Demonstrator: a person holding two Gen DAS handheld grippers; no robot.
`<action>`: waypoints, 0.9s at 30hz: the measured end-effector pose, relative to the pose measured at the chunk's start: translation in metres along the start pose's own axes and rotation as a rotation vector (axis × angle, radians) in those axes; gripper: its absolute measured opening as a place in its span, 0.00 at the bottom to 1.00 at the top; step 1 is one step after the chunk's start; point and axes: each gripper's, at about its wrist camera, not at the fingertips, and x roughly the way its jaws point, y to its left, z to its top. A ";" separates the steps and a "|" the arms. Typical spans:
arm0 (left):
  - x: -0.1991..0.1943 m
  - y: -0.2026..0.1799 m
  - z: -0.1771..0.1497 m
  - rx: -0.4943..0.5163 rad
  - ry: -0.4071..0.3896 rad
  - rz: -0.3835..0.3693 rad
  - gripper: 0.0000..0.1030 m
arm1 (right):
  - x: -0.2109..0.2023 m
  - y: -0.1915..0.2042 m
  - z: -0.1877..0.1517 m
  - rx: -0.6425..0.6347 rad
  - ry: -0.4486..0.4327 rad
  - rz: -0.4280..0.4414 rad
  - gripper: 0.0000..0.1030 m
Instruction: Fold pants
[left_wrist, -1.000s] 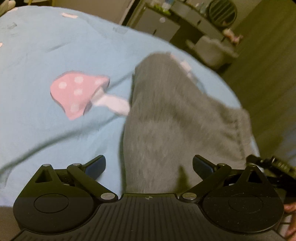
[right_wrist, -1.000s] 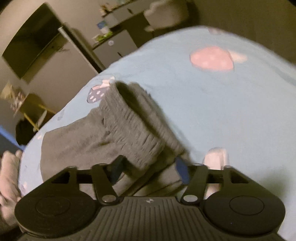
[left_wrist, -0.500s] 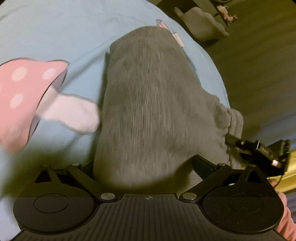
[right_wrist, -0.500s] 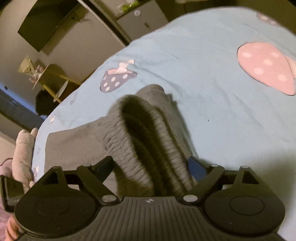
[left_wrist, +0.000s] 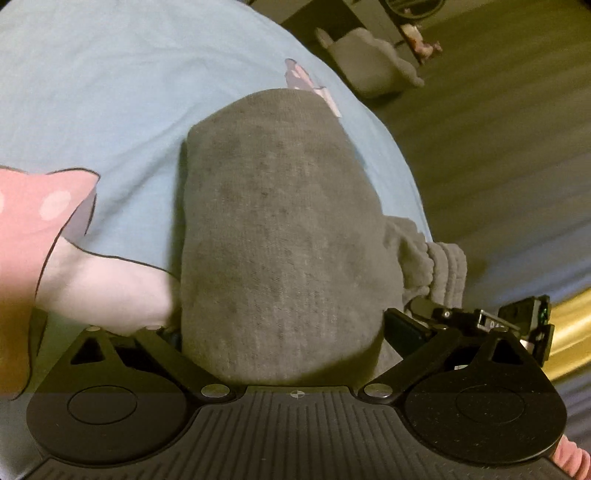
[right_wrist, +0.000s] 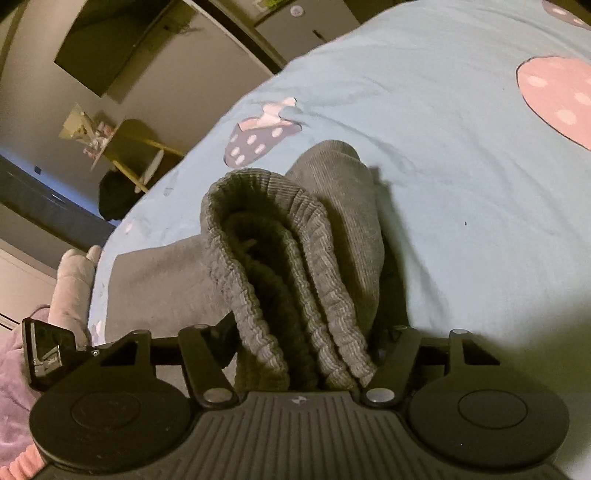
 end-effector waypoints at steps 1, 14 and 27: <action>0.003 -0.002 0.000 -0.004 -0.011 0.005 0.98 | 0.004 0.002 0.000 -0.011 0.015 -0.016 0.77; -0.015 -0.021 0.016 -0.021 -0.051 0.008 0.68 | -0.032 0.079 -0.004 -0.233 -0.111 -0.029 0.53; -0.039 -0.061 0.070 0.134 -0.283 0.409 0.84 | -0.062 0.118 0.054 -0.340 -0.391 -0.382 0.83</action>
